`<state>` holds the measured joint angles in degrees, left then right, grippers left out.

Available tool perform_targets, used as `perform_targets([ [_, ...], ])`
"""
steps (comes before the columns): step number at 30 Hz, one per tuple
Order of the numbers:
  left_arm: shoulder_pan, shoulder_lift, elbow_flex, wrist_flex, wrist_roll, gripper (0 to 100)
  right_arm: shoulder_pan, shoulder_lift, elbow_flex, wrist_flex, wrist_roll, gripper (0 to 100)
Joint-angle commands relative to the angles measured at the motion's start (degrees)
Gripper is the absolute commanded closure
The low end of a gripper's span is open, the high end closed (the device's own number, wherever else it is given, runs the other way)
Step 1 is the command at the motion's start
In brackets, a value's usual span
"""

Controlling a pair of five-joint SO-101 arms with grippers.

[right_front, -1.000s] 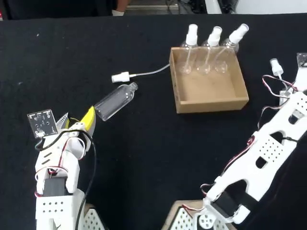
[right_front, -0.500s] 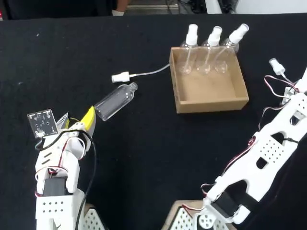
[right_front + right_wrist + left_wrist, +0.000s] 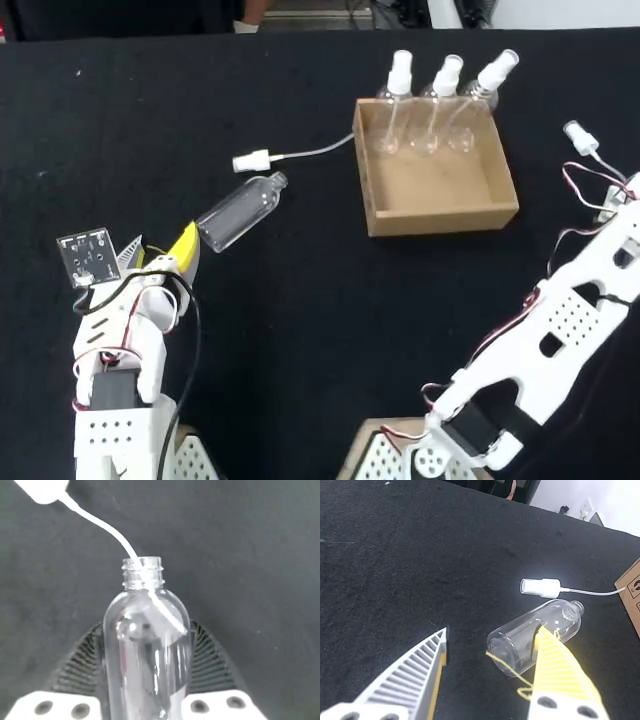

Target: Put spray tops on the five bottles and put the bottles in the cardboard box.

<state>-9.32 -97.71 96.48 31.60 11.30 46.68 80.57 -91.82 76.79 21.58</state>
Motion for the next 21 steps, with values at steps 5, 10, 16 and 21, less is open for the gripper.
perform_targets([
  [5, -0.13, -0.09, 1.27, 0.44, -0.44, 73, 3.08, -6.46, -3.47, -0.44, -3.60, 98.8],
  [10, -0.04, -0.09, 1.27, 0.44, -0.44, 73, 4.48, -7.96, -3.47, -0.26, -5.36, 98.8],
  [16, -0.04, -0.09, 1.27, 0.44, -0.44, 73, 5.80, -10.95, -3.47, 2.11, -8.18, 98.8],
  [21, -0.04, -0.09, 1.27, 0.44, -0.44, 73, 6.59, -12.09, -3.56, 2.29, -10.11, 98.8],
])
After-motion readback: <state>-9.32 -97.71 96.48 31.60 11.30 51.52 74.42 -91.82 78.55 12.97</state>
